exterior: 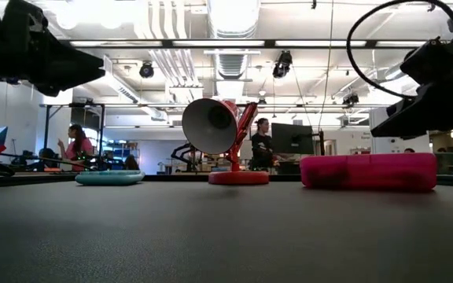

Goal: Pack school essentials
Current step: Return to Home Position

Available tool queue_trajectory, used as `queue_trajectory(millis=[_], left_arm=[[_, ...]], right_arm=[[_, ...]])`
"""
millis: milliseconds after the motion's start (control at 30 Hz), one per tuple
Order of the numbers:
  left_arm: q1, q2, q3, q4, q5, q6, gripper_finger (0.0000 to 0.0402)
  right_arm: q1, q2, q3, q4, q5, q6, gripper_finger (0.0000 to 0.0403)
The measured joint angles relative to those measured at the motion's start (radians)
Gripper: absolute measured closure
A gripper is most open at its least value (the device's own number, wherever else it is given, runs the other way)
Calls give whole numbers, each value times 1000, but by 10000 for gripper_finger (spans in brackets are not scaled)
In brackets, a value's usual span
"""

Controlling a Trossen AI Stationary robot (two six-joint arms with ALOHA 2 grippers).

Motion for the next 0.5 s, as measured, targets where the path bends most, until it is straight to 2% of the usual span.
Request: queue_trajectory(millis=[133, 500], left_arm=[[1, -17, 0, 4, -54, 1, 198], [1, -2, -1, 0, -62, 1, 198]], right_arm=[[0, 0, 0, 21, 0, -6, 301], [-1, -12, 0, 21, 26, -18, 300]])
